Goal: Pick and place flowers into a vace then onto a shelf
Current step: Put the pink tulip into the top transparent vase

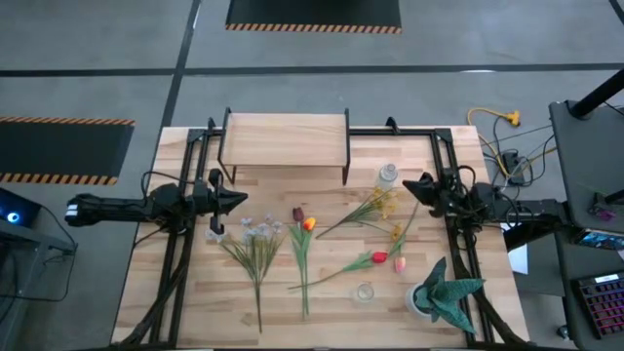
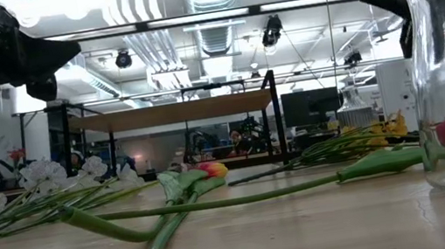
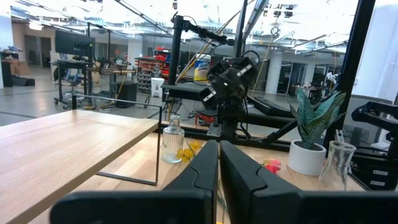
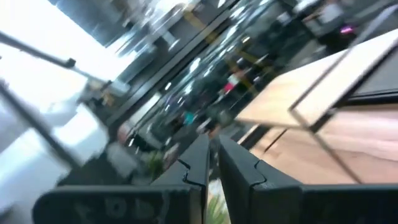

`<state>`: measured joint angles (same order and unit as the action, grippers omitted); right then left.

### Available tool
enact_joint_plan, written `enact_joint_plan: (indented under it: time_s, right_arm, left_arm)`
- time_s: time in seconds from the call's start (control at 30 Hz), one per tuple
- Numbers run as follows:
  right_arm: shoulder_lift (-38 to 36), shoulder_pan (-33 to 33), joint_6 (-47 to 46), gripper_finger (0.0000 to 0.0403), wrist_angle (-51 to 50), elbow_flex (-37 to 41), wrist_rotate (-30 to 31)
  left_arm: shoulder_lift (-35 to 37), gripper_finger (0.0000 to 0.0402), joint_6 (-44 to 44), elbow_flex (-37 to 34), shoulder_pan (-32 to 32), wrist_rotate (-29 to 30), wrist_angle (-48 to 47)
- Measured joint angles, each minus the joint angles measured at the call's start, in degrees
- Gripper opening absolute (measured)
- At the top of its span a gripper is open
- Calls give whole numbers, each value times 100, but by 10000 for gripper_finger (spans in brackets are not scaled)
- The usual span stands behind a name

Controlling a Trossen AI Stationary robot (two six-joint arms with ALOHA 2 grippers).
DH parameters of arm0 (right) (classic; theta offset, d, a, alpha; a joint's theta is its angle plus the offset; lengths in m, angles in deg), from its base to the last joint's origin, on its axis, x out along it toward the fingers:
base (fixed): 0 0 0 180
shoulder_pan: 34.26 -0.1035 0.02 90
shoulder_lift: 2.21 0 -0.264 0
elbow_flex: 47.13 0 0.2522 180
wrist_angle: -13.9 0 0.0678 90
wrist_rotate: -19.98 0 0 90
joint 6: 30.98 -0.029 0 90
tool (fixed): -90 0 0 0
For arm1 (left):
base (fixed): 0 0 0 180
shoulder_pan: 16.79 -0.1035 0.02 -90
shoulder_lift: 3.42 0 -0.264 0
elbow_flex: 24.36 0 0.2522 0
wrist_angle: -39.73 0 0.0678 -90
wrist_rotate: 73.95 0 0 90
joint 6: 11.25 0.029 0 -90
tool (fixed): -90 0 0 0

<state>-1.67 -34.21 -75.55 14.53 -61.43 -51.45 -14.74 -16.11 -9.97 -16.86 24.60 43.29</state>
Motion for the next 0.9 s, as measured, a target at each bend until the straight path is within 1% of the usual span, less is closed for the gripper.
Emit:
enact_joint_plan:
  time_s: [0.03,0.1,0.3,0.37,0.47,0.63,0.7,0.77,0.9]
  right_arm:
    - [1,0,-125,27,2,0,189]
    - [5,0,-259,31,91,2,354]
    - [217,-4,-290,68,964,-11,413]
    - [363,-4,-175,87,1017,-123,415]
    - [699,-4,66,115,991,-407,413]
    - [1557,-28,778,155,960,-1136,363]
    - [1938,-28,1181,164,777,-1499,271]
    - [2273,-28,1459,169,347,-1904,195]
    - [2827,-28,1384,170,-1143,-2779,193]
  left_arm:
    - [1,0,0,0,0,0,2]
    - [-1,0,0,0,0,0,1]
    - [1,0,0,2,-2,15,33]
    - [1,0,0,2,-2,17,35]
    - [1,0,0,2,-2,19,37]
    - [1,0,-34,2,-2,61,37]
    - [1,0,-39,2,-1,61,37]
    - [1,0,-39,2,-2,61,37]
    - [1,0,-40,2,0,61,37]
